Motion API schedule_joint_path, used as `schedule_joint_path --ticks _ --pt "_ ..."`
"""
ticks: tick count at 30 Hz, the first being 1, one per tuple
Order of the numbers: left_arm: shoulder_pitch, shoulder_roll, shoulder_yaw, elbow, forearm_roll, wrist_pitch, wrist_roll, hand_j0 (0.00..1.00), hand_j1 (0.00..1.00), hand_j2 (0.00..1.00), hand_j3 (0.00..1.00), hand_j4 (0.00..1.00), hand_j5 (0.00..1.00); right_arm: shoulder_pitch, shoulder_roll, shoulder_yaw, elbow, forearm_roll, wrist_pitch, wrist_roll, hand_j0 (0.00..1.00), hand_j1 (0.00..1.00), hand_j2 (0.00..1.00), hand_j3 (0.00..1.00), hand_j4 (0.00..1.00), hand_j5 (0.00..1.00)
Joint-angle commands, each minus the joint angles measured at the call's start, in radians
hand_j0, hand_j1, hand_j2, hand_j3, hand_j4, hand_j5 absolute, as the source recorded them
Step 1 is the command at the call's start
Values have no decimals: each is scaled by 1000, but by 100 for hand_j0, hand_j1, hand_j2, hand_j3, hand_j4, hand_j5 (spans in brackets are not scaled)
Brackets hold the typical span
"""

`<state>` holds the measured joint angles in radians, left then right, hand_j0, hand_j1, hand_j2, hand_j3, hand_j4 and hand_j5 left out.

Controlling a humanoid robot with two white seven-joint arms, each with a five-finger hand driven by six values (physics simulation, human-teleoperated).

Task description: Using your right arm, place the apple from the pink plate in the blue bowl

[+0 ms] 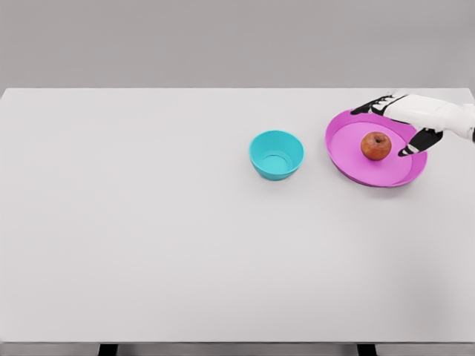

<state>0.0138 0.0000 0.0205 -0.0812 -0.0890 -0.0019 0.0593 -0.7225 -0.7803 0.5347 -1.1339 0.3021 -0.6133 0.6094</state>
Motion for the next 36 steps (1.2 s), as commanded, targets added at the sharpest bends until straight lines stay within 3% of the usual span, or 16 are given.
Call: schedule_joint_path --ticks 1,12,29,36 --pt "0 0 -1 0 0 0 0 100 100 100 100 100 100 0 19 27 68 -5 2 2 100 100 100 100 100 100" --pt "0 0 -1 0 0 -1 0 100 100 100 100 100 100 -92 101 102 253 49 2 2 100 100 100 100 100 100" --pt "0 0 -1 0 0 0 -1 100 100 100 100 100 100 -129 138 123 315 94 2 2 100 100 100 100 100 100" --pt "0 0 -1 0 0 0 0 100 100 100 100 100 100 -153 164 149 371 114 2 2 100 100 100 100 100 100"
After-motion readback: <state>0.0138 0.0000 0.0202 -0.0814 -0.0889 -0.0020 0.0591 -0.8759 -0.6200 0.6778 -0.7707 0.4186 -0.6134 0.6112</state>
